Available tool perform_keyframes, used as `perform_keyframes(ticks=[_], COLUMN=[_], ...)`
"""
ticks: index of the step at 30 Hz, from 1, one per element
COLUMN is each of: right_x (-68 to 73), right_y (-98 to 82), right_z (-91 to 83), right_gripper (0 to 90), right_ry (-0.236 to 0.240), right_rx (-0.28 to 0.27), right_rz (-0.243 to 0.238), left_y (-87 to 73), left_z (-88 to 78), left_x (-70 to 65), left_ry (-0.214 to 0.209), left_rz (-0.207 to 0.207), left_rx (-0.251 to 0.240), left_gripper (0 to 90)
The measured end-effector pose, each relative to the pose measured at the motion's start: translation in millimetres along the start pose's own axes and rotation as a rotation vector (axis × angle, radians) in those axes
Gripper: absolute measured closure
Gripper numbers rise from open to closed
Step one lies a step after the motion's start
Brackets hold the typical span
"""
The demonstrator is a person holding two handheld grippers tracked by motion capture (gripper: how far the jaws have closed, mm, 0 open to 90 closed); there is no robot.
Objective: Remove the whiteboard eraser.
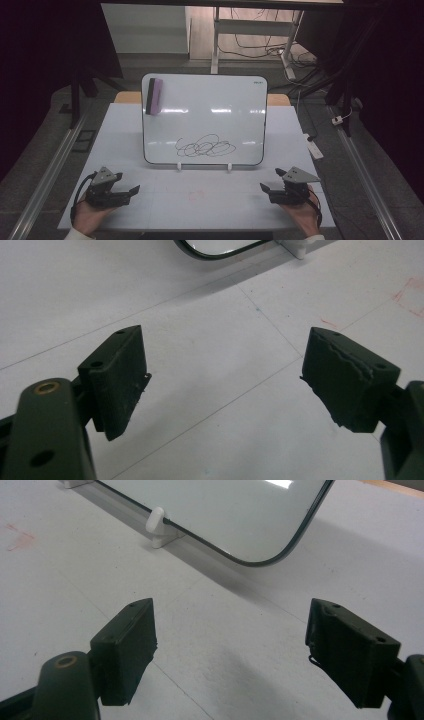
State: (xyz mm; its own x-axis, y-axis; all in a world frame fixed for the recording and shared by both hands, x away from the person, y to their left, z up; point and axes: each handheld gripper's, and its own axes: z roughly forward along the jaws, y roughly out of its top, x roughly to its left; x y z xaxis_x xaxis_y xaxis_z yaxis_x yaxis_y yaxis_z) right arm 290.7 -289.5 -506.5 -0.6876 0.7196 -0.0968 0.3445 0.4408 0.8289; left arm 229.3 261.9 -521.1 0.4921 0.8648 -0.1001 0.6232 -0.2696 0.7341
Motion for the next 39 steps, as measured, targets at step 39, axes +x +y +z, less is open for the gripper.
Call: perform_keyframes(ticks=[39], right_x=[5.5], right_y=[2.6], right_z=[2.4], right_gripper=[22.3], right_ry=[0.000], right_rx=[-0.024], right_rz=[0.019], left_y=[132.2], left_z=[-25.1], left_x=[7.0], left_ry=[-0.031], left_rz=[-0.012], left_rx=[-0.156], left_gripper=[20.5])
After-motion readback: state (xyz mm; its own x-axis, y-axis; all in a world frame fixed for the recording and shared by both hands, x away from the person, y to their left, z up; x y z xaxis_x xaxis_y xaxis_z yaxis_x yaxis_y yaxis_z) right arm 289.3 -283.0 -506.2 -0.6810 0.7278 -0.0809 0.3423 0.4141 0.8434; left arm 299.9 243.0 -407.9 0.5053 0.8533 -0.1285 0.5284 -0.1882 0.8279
